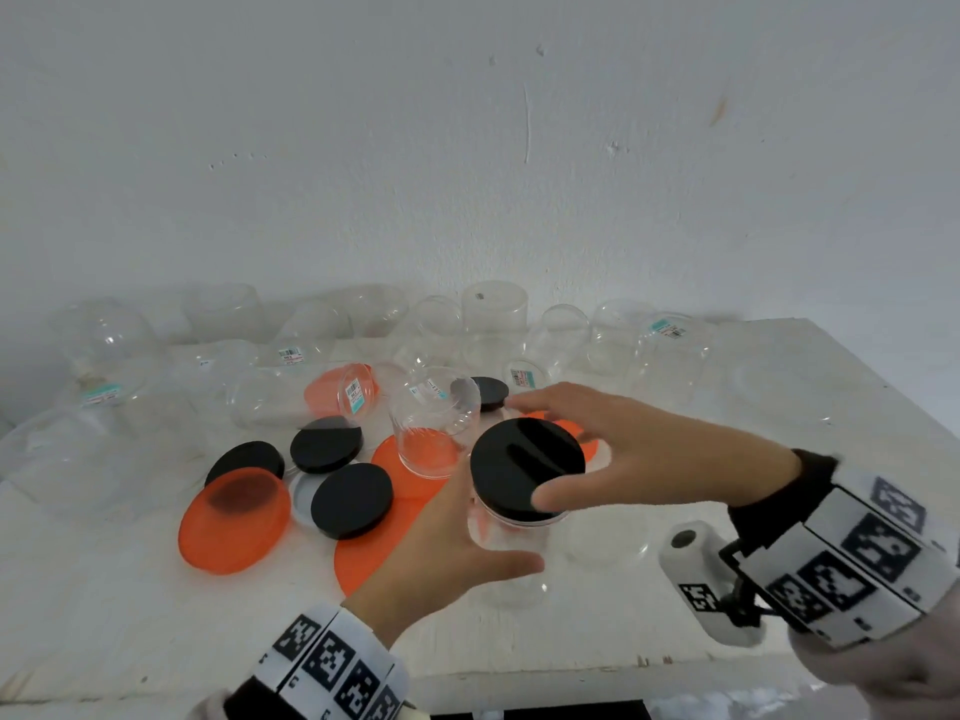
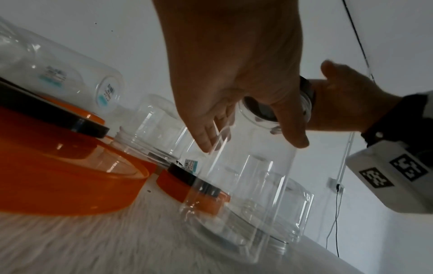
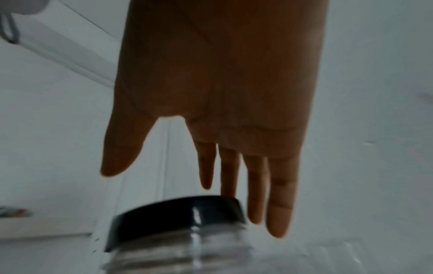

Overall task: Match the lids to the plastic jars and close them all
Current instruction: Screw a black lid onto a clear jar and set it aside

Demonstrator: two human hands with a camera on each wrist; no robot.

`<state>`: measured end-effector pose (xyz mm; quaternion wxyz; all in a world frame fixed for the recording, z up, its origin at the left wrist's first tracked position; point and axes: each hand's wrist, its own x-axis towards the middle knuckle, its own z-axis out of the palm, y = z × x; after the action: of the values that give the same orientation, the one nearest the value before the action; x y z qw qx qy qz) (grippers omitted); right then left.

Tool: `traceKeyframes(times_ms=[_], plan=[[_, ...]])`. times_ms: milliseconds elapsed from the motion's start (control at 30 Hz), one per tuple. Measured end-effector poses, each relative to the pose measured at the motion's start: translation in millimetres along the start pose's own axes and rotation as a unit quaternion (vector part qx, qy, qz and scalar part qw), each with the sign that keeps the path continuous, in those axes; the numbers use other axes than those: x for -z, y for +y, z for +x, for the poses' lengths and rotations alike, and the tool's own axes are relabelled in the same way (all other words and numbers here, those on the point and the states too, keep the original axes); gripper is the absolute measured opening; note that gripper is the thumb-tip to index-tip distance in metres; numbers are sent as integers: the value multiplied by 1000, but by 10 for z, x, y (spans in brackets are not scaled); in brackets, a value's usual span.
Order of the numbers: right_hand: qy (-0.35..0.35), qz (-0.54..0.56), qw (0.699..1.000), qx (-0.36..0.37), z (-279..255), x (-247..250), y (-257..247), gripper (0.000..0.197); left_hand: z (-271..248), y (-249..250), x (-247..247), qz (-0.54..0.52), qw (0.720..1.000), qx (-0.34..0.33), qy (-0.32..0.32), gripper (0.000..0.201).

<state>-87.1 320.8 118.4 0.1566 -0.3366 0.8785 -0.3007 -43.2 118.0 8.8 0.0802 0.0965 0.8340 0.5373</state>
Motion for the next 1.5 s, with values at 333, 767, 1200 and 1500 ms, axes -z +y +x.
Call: traceKeyframes(times_ms=[333, 767, 1200, 1500], plan=[[-84, -281, 956, -9, 345, -13, -331, 63, 116, -49, 2, -22, 1000, -7, 20, 85], [-187, -270, 944, -14, 583, 144, -376, 73, 159, -52, 44, -41, 999, -12, -21, 96], [-96, -316, 944, -6, 594, 34, -283, 65, 134, -48, 30, -34, 999, -14, 2, 89], [-178, -278, 943, -44, 594, 167, -323, 83, 119, -13, 23, -39, 999, -18, -4, 90]])
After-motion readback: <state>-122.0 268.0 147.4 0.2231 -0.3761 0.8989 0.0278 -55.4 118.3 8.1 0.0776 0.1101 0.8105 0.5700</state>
